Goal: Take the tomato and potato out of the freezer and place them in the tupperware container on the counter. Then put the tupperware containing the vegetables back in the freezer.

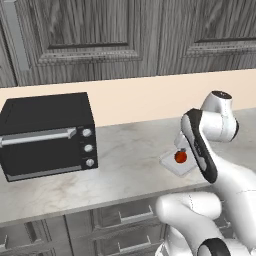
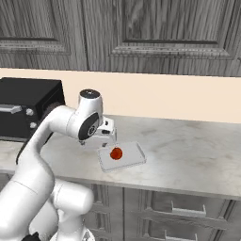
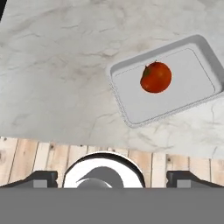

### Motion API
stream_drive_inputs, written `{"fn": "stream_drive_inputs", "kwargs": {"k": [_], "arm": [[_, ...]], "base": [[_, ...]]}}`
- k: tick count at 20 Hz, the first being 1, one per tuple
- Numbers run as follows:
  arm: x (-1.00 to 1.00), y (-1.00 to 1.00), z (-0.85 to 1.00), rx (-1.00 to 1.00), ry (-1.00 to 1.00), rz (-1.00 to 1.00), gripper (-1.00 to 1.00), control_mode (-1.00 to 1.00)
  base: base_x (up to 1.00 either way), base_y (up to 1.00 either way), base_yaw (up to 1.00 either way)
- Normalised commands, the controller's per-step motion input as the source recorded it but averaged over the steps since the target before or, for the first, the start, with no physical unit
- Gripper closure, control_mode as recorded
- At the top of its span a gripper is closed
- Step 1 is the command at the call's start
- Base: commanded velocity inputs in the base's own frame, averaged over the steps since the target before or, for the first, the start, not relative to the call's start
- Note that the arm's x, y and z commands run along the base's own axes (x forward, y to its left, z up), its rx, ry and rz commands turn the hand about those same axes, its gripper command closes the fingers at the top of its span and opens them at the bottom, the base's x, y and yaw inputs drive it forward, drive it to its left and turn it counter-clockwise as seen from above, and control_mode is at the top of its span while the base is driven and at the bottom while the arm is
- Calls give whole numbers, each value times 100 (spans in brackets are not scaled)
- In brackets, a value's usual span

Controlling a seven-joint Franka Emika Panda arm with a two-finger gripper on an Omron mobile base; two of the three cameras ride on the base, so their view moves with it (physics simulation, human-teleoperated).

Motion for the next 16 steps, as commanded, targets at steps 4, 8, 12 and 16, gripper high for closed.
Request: {"fn": "stream_drive_inputs", "kwargs": {"k": [4, 8, 12, 16], "arm": [[-89, 45, 94, 0, -10, 0, -100, -100], [-93, 26, 95, 0, -14, 0, -100, -100], [-73, 11, 95, 0, -9, 0, -100, -100], [-63, 0, 43, 0, -7, 0, -100, -100]], "base": [[0, 0, 0], [0, 0, 0], [0, 0, 0], [0, 0, 0]]}}
